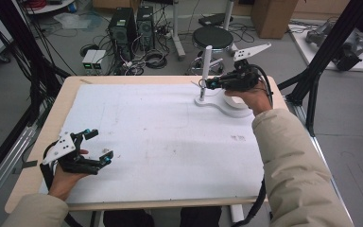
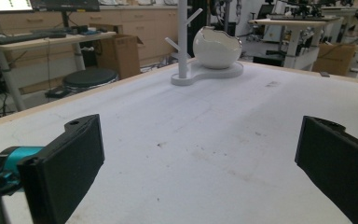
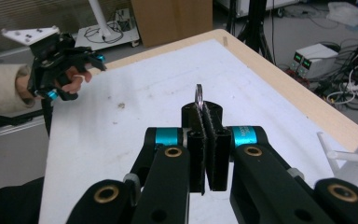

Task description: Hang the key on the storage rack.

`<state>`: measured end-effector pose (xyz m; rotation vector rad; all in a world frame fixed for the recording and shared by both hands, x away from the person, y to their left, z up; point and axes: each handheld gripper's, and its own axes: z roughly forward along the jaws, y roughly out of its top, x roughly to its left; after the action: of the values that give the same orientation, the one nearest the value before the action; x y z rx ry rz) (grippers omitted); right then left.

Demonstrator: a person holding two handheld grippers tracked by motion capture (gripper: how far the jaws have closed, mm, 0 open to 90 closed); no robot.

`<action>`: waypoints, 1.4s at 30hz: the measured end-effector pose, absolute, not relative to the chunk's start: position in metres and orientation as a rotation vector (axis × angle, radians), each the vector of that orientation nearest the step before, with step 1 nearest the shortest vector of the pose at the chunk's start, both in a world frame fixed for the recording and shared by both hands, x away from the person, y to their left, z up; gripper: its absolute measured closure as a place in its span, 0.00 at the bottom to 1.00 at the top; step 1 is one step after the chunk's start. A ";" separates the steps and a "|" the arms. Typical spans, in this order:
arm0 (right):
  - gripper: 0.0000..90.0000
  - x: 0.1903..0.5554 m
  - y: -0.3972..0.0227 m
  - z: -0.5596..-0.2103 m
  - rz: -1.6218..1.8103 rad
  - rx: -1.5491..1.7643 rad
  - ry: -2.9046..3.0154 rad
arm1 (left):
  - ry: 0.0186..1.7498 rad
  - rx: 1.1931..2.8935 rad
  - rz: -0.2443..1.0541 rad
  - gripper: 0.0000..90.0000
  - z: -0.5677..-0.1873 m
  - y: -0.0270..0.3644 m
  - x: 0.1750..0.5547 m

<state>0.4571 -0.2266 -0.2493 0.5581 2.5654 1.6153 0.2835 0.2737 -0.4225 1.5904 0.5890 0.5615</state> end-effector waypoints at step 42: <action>0.99 0.526 -0.237 -0.302 1.509 0.907 2.535 | 0.704 1.448 0.672 0.02 -0.453 0.280 0.269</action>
<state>0.5264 -0.2372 -0.3017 0.9075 2.5350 1.5094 0.2693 0.2804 -0.4527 1.4479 0.7042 0.6716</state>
